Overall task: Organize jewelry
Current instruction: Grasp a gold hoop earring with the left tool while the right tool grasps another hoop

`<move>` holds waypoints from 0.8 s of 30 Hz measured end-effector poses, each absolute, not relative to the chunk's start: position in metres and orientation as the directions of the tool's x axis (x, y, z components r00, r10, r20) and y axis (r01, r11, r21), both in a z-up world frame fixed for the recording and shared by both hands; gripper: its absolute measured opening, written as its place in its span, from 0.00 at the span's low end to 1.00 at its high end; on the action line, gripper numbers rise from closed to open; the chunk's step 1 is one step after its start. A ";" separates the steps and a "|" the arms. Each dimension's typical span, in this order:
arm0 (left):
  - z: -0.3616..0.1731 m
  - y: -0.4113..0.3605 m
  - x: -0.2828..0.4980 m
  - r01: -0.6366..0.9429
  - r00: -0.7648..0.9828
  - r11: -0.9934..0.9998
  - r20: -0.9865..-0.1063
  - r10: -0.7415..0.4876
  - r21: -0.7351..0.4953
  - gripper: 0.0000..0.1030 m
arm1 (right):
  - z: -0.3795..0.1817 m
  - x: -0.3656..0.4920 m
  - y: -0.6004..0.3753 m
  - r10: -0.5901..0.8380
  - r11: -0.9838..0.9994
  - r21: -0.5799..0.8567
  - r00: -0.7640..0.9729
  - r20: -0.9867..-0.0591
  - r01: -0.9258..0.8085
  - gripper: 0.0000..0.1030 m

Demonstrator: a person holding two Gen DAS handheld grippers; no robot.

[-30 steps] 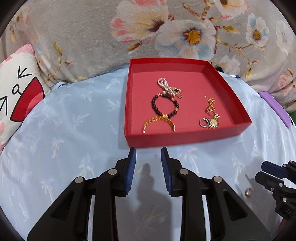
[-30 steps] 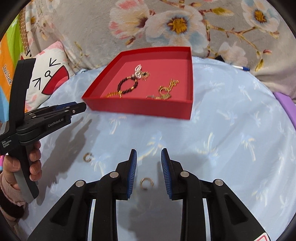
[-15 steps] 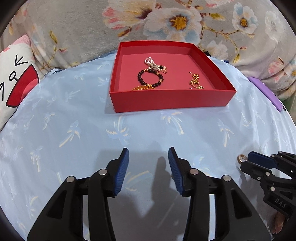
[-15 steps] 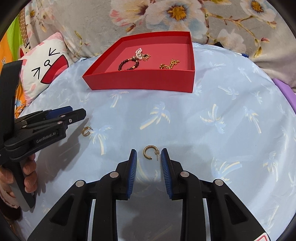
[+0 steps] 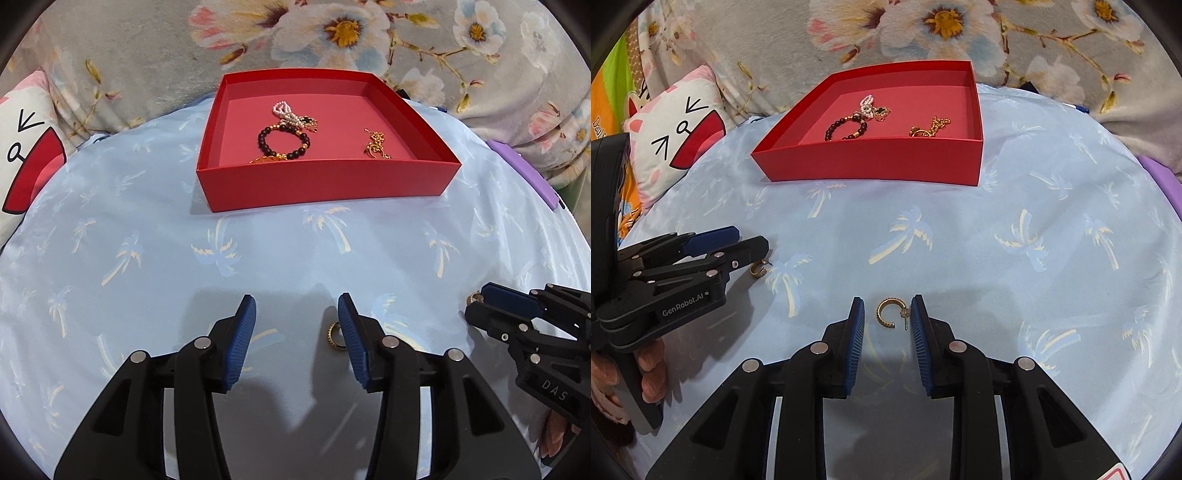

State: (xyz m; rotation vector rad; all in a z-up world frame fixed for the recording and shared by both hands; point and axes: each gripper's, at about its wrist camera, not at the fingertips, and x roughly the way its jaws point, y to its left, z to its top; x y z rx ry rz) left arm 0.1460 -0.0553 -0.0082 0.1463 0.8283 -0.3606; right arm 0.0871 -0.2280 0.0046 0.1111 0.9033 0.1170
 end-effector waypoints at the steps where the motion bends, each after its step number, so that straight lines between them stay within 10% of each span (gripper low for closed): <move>1: -0.008 -0.056 0.146 0.372 0.618 0.928 -0.743 -0.256 -0.010 0.43 | 0.005 0.088 -0.228 0.148 0.988 0.147 0.613 -0.776 -0.052 0.22; 24: -0.011 -0.069 0.133 0.457 0.583 0.890 -0.754 -0.303 -0.004 0.31 | 0.003 0.087 -0.233 0.162 0.984 0.172 0.617 -0.770 -0.044 0.17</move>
